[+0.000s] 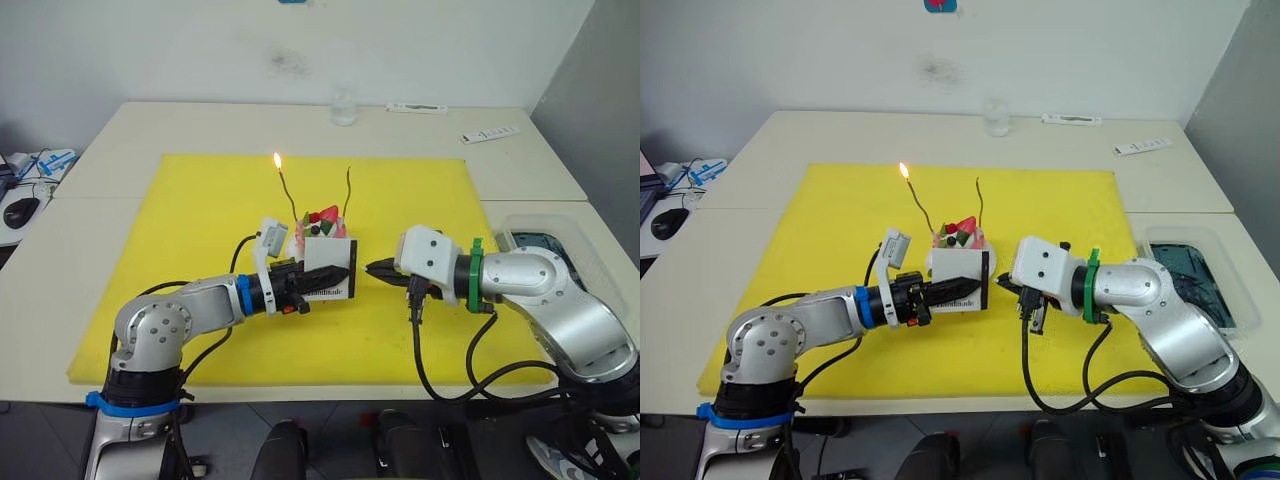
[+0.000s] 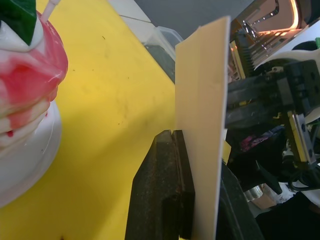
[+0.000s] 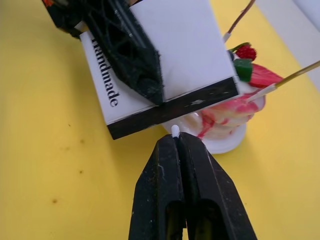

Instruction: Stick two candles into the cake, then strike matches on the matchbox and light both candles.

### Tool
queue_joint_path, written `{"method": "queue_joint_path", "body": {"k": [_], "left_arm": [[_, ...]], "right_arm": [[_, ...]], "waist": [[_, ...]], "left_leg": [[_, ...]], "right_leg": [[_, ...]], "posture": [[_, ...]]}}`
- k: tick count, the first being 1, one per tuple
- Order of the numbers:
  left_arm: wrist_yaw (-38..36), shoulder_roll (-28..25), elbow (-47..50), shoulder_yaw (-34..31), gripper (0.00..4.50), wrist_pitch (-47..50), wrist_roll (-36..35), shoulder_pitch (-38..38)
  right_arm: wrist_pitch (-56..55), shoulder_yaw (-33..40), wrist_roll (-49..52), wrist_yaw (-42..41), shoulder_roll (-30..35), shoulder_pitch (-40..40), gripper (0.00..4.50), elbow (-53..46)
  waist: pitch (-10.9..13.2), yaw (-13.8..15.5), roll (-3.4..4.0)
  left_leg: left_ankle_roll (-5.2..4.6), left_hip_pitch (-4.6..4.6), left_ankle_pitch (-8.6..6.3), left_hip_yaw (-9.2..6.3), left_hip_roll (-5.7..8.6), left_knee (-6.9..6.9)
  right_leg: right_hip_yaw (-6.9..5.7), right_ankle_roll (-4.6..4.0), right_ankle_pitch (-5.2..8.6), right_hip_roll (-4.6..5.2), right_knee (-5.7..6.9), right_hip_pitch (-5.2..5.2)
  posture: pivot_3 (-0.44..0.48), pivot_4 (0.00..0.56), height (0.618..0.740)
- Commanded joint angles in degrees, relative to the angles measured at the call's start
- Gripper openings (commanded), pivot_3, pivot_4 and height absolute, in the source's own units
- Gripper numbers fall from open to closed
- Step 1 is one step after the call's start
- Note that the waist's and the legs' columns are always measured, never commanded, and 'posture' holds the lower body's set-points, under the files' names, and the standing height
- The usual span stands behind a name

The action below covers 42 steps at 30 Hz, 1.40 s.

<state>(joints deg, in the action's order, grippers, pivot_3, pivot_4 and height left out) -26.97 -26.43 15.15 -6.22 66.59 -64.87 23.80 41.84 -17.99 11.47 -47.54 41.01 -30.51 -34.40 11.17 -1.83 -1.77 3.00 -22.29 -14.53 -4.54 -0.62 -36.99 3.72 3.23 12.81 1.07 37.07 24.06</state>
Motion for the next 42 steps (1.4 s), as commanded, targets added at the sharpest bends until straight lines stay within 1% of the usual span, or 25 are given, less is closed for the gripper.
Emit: {"method": "queue_joint_path", "body": {"k": [1, 13, 30, 35, 42], "left_arm": [[-0.93, 0.15, 0.63, -0.4, 0.0, -0.46, -0.55, 0.88], [-0.67, 0.31, 1.2, -0.55, 0.0, -0.1, -0.96, 0.53], [-0.6, 0.49, 0.79, -0.78, 0.0, -0.29, -0.69, 0.46], [-0.69, 0.05, 0.46, -1.02, 0.0, -0.32, -0.36, 0.4], [-0.53, 0.06, -0.04, -1.16, 0.0, -0.38, -0.04, 0.52]], "right_arm": [[-1.39, -0.84, -1.19, -0.19, -0.23, -1.85, 0.03, -0.37], [-2.84, -2.56, -2.59, -1.58, -1.12, -3.2, 0.03, 0.71], [-3.42, -2.82, -3.97, -2.13, -0.66, -1.33, 0.03, 0.33], [-1.14, -0.14, -1.35, -2.87, -0.07, -0.87, 0.03, -0.98], [3.73, 2.81, 2.32, -1.95, -1.05, -1.51, 0.03, -2.1]], "waist": [[0.0, 0.0, 0.0], [0.0, 0.0, 0.0], [0.0, 0.0, 0.0], [0.0, 0.0, 0.0], [0.0, -0.01, 0.0]], "left_leg": [[0.0, 0.0, 0.0, 0.0, 0.0, 0.0], [0.0, 0.0, 0.0, -0.01, 0.0, -0.01], [0.0, 0.0, 0.0, -0.01, 0.0, -0.01], [0.0, 0.0, 0.0, -0.01, 0.0, -0.01], [0.0, 0.0, 0.0, -0.01, 0.0, -0.01]], "right_leg": [[0.0, 0.0, 0.0, 0.0, 0.0, 0.0], [0.0, 0.01, -0.01, 0.0, 0.0, 0.0], [-0.01, 0.01, -0.01, 0.0, 0.01, 0.0], [-0.01, 0.01, -0.01, 0.0, 0.01, 0.0], [-0.01, 0.01, -0.01, 0.0, 0.02, 0.0]], "posture": [[0.0, 0.15, 0.74], [0.0, 0.15, 0.74], [0.0, 0.15, 0.74], [0.0, 0.15, 0.74], [0.0, 0.15, 0.74]]}}
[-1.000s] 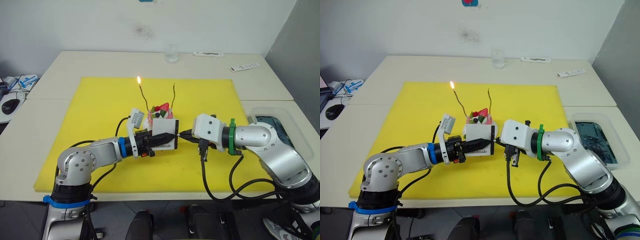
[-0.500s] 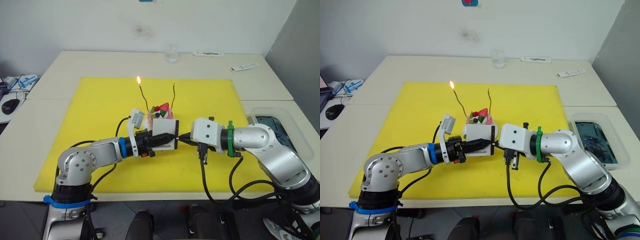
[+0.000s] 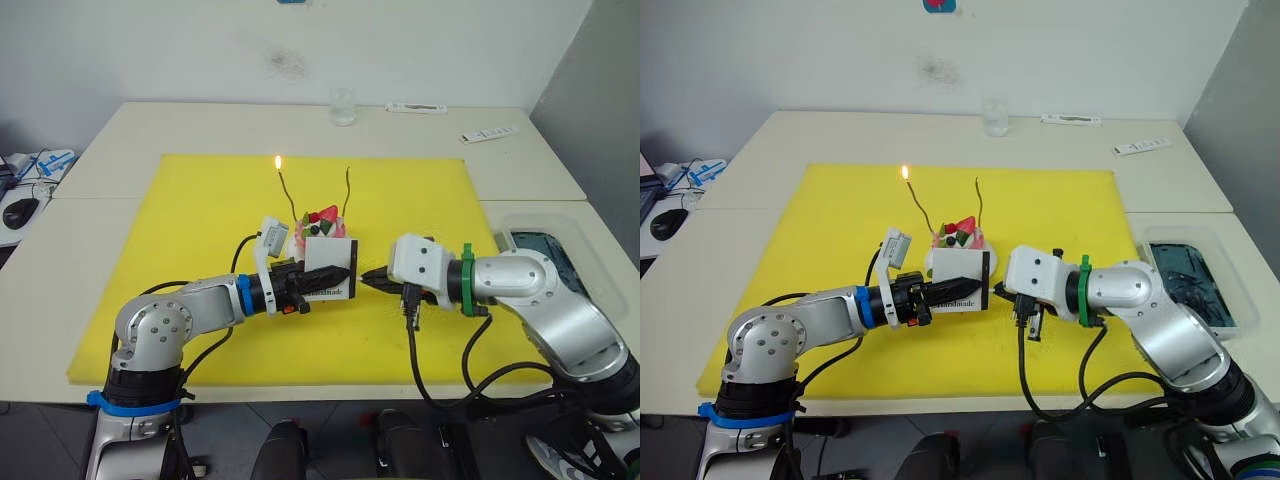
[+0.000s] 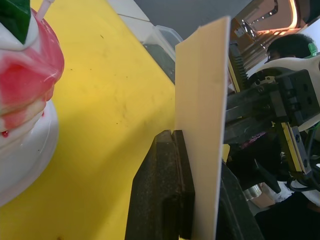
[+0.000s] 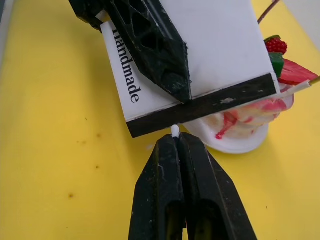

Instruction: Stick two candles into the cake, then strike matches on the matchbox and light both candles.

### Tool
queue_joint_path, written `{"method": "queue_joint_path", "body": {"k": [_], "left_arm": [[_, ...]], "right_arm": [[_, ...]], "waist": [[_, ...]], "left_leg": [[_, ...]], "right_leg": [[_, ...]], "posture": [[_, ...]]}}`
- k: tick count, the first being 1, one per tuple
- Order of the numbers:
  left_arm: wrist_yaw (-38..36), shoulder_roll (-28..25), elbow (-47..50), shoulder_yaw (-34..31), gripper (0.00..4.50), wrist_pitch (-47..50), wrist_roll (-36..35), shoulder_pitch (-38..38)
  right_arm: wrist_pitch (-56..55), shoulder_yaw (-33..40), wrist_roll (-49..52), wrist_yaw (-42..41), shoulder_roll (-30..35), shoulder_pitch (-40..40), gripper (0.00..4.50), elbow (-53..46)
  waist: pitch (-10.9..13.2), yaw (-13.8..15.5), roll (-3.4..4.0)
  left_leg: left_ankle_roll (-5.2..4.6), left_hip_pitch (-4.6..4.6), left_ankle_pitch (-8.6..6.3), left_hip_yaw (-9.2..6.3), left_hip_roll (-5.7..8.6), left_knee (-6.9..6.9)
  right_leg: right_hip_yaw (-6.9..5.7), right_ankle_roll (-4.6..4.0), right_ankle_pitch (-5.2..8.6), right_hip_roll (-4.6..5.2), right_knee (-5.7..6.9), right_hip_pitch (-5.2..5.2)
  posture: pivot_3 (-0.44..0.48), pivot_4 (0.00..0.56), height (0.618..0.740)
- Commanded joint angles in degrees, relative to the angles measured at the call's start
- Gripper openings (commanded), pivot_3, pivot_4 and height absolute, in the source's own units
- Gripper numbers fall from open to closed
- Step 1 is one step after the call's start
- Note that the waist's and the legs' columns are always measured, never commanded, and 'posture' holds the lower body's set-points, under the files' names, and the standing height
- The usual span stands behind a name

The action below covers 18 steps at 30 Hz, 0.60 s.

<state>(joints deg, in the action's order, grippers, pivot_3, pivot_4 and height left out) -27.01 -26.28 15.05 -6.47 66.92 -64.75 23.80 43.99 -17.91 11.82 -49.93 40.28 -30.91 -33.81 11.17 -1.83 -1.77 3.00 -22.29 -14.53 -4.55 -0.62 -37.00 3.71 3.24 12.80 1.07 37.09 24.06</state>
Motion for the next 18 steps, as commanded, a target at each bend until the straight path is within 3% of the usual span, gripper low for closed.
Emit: {"method": "queue_joint_path", "body": {"k": [1, 18], "left_arm": [[-0.45, -0.04, -0.04, -0.91, 0.0, -0.74, -0.08, 0.57], [0.49, 0.78, -0.06, -1.13, 0.0, -0.32, -1.27, 0.67]], "right_arm": [[2.21, 3.04, 2.49, 0.63, -0.51, -1.32, 0.03, -2.69], [4.15, 1.97, 4.18, 2.93, -2.37, -2.42, 0.03, -1.7]], "waist": [[0.0, 0.0, 0.0], [0.0, 0.0, 0.0]], "left_leg": [[0.0, 0.0, 0.0, 0.0, 0.0, 0.0], [0.0, 0.0, 0.0, 0.0, 0.0, 0.0]], "right_leg": [[0.0, 0.0, 0.0, 0.0, 0.0, 0.0], [0.0, 0.0, 0.0, 0.0, -0.01, 0.0]], "posture": [[0.0, 0.15, 0.74], [0.0, 0.15, 0.74]]}}
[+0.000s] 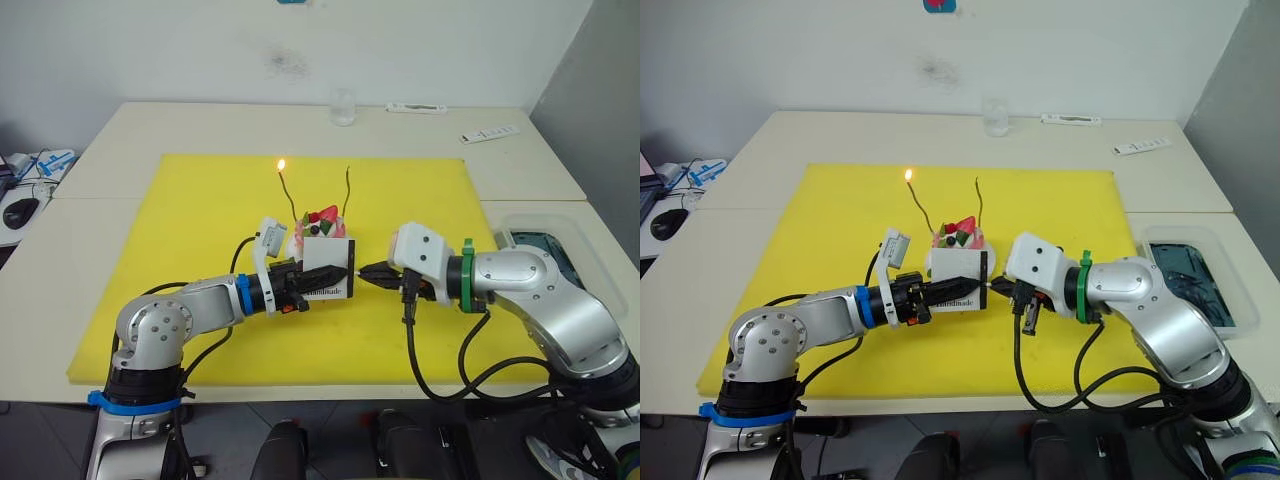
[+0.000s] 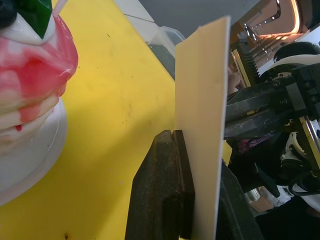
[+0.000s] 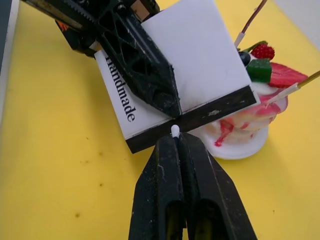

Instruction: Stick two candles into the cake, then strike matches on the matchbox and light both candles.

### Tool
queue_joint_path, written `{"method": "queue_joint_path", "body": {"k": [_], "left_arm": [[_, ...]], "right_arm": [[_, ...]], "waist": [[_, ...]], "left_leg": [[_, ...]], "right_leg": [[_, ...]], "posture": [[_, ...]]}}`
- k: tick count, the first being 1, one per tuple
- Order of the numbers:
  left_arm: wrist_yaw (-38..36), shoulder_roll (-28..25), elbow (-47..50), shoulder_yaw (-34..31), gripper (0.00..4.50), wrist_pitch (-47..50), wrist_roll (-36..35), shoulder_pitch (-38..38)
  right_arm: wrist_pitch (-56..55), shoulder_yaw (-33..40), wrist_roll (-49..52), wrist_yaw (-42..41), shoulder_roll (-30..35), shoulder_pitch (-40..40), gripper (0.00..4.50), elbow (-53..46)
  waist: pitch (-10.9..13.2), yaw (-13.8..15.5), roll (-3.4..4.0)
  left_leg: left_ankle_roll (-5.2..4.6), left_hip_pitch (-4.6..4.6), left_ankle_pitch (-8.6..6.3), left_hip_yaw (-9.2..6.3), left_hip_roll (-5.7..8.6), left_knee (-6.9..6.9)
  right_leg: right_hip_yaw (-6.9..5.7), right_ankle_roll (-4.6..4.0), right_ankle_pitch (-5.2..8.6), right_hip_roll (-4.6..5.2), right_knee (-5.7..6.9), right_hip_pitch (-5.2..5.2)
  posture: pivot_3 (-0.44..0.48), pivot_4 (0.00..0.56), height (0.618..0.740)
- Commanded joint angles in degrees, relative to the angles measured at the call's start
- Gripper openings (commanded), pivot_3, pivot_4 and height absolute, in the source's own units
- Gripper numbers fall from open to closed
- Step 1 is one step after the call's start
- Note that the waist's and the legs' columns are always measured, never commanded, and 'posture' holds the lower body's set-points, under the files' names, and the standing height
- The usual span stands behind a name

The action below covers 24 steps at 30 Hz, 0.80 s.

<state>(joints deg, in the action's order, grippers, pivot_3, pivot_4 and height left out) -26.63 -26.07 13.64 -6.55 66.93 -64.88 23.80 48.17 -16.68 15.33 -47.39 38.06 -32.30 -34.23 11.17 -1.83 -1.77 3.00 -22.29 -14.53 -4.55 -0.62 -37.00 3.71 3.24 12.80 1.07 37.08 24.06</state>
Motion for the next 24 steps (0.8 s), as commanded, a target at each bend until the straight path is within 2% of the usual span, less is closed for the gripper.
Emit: {"method": "queue_joint_path", "body": {"k": [1, 24], "left_arm": [[0.16, 0.63, 1.37, -1.02, 0.0, -0.31, -1.2, 0.66], [0.9, 0.85, 1.38, -1.72, 0.0, 0.65, -3.36, 0.79]], "right_arm": [[-0.04, 0.63, 0.67, 0.44, -0.21, -1.03, 0.03, -1.28], [-5.98, -3.22, -4.26, 0.4, 0.24, 0.43, 0.03, 1.75]], "waist": [[0.0, 0.0, 0.0], [0.0, 0.0, 0.0]], "left_leg": [[0.0, 0.0, 0.0, 0.0, 0.0, 0.0], [0.0, 0.0, 0.0, 0.0, 0.0, 0.0]], "right_leg": [[0.0, 0.0, 0.0, 0.0, 0.0, 0.0], [0.0, 0.0, 0.0, 0.0, 0.0, 0.0]], "posture": [[0.0, 0.15, 0.74], [0.0, 0.15, 0.74]]}}
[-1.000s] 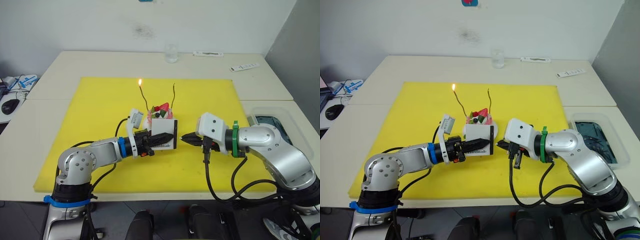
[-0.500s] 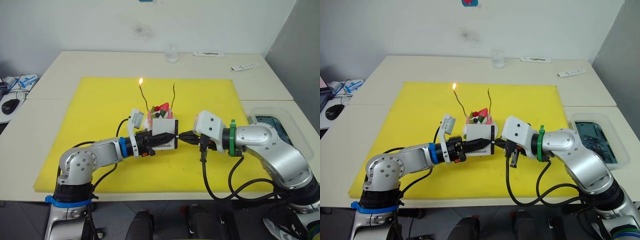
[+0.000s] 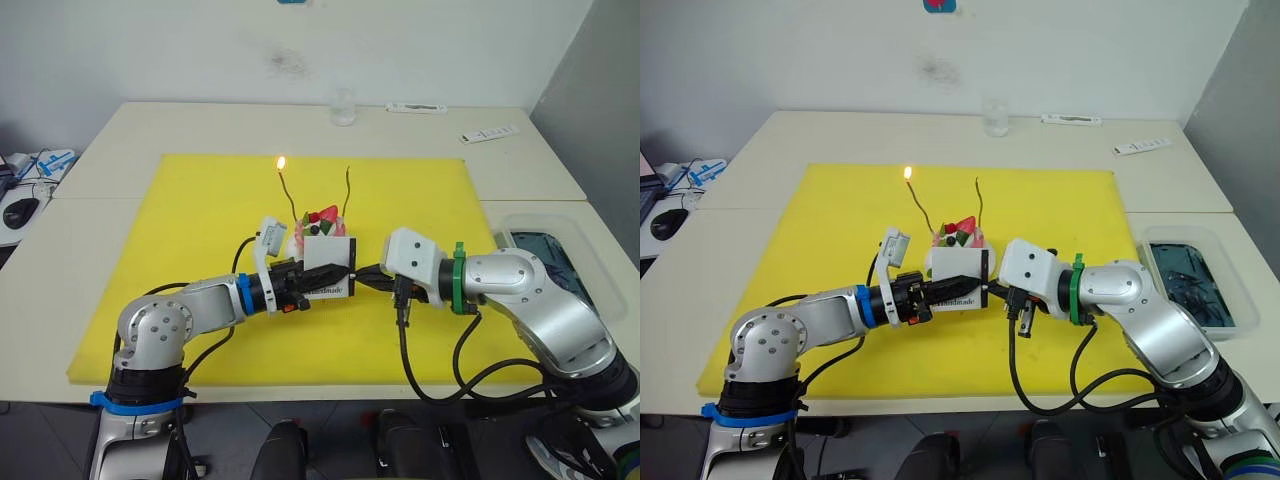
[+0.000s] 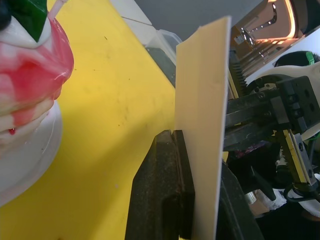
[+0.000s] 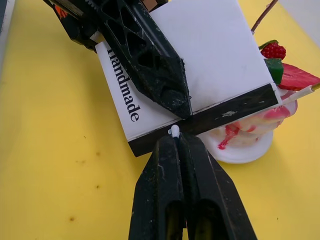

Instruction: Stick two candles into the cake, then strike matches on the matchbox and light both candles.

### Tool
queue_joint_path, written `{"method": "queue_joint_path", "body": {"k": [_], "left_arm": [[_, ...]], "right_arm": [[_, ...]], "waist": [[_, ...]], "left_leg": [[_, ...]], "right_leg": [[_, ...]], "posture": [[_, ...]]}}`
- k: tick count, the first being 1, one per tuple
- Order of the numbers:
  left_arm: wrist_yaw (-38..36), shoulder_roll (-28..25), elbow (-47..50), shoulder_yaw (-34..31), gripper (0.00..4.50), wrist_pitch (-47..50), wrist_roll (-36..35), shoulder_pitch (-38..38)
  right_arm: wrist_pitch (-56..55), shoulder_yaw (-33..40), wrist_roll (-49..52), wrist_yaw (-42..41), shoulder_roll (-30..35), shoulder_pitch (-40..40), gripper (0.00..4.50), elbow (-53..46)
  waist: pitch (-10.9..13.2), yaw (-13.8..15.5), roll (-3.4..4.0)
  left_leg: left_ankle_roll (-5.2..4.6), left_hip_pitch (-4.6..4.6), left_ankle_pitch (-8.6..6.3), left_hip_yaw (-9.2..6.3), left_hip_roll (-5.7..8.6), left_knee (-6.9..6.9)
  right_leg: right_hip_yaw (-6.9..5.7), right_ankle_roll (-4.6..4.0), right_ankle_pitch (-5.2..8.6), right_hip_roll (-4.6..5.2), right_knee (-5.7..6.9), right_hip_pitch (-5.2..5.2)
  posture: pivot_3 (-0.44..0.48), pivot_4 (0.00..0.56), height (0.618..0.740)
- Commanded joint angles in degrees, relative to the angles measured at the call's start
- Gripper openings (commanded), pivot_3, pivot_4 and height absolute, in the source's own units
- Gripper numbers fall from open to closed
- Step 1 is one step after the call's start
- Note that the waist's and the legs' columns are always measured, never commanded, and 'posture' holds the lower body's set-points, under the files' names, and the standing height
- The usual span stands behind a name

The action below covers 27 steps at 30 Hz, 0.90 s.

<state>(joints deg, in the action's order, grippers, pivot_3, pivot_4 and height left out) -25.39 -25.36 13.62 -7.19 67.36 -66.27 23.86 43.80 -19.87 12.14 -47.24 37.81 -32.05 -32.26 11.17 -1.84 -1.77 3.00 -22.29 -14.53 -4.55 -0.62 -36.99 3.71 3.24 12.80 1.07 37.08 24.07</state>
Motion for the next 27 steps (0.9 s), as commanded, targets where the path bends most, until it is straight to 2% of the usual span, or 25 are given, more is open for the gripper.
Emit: {"method": "queue_joint_path", "body": {"k": [1, 10, 18, 22, 27], "left_arm": [[-0.31, 0.13, 1.39, -1.11, 0.0, 0.22, -1.99, 0.74], [0.39, 0.32, 1.31, -1.63, 0.0, 0.66, -2.83, 0.87], [2.97, 1.93, 0.56, -3.35, 0.0, 1.78, -6.53, 1.97], [5.03, 0.65, -0.63, -6.26, 0.0, 2.32, -10.12, 4.58], [5.33, -3.27, -2.14, -9.03, 0.0, 3.22, -12.55, 6.66]], "right_arm": [[-1.72, -0.06, -1.17, 0.17, 0.52, 0.21, 0.03, -0.15], [-2.94, -0.5, -2.11, -0.11, 1.04, 0.55, 0.03, 0.21], [-5.66, -3.66, -5.03, -0.6, 1.34, 1.95, 0.03, 1.8], [-7.65, -6.0, -6.42, -3.69, 4.06, 4.38, 0.03, 1.25], [-6.08, -4.09, -4.13, -6.85, 5.78, 5.17, 0.03, -2.54]], "waist": [[0.0, 0.0, 0.0], [0.0, 0.0, 0.0], [0.0, 0.0, 0.0], [0.01, 0.01, -0.02], [0.01, -0.2, -0.01]], "left_leg": [[0.0, 0.0, 0.0, 0.0, 0.0, 0.0], [0.0, 0.0, 0.0, 0.0, 0.0, 0.0], [0.0, 0.0, 0.0, 0.0, 0.0, 0.0], [0.0, 0.0, 0.0, -0.01, 0.0, 0.0], [0.0, -0.05, 0.0, -0.04, 0.01, -0.02]], "right_leg": [[0.0, 0.0, 0.0, 0.0, 0.0, 0.0], [0.0, 0.0, 0.0, 0.0, -0.01, 0.0], [-0.01, 0.0, 0.0, 0.0, -0.01, 0.0], [-0.01, 0.0, 0.0, 0.0, -0.01, 0.0], [-0.04, 0.01, 0.0, 0.0, 0.0, 0.01]], "posture": [[0.0, 0.15, 0.74], [0.0, 0.15, 0.74], [0.0, 0.15, 0.74], [0.0, 0.15, 0.74], [0.0, 0.15, 0.74]]}}
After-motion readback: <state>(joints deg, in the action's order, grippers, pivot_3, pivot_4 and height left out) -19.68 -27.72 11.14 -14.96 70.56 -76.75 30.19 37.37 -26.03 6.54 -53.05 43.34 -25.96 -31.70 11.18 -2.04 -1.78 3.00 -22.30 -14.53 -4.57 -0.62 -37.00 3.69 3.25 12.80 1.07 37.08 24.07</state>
